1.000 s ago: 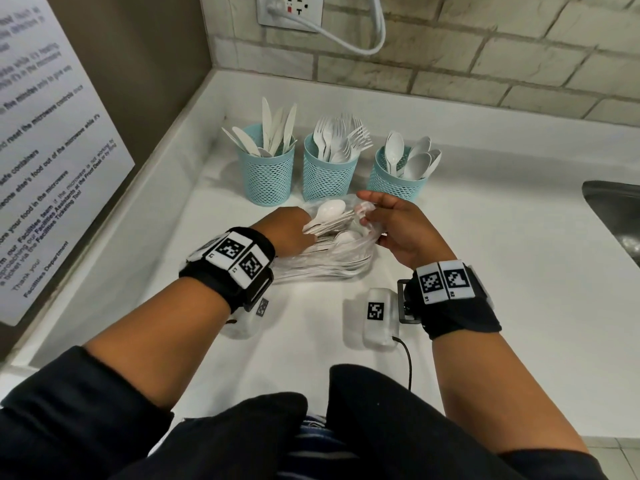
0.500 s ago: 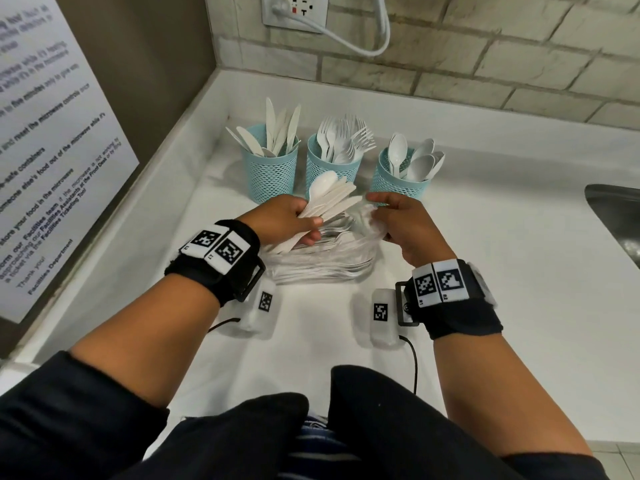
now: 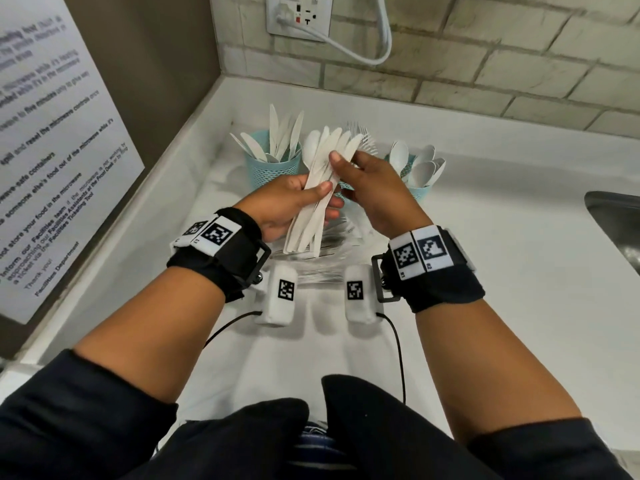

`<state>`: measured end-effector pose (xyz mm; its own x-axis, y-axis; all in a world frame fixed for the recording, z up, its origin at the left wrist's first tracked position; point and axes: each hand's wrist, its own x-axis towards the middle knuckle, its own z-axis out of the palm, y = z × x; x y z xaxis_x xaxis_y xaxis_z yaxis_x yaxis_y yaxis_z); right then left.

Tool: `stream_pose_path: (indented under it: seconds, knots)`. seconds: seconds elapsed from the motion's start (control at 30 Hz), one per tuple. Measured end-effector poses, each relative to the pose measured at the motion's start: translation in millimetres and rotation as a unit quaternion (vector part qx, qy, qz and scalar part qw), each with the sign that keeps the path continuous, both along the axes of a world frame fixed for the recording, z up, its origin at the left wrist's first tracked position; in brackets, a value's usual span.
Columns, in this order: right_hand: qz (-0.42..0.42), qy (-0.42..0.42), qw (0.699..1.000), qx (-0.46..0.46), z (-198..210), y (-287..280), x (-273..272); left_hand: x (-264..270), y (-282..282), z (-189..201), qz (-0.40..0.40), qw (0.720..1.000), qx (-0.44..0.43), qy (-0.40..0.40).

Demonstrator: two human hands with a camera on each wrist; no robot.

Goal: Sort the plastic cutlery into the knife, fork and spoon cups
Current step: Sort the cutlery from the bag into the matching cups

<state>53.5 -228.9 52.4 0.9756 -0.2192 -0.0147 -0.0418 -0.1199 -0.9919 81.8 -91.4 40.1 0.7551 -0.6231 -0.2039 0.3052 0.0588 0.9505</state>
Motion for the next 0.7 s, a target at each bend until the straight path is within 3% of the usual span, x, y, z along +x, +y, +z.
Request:
stream_pose_path:
  seconds: [0.7]
  knots:
    - [0.040, 0.081, 0.994, 0.059, -18.6, 4.1, -2.6, -1.9, 11.2, -21.6, -0.053, 0.993, -0.047, 0.094]
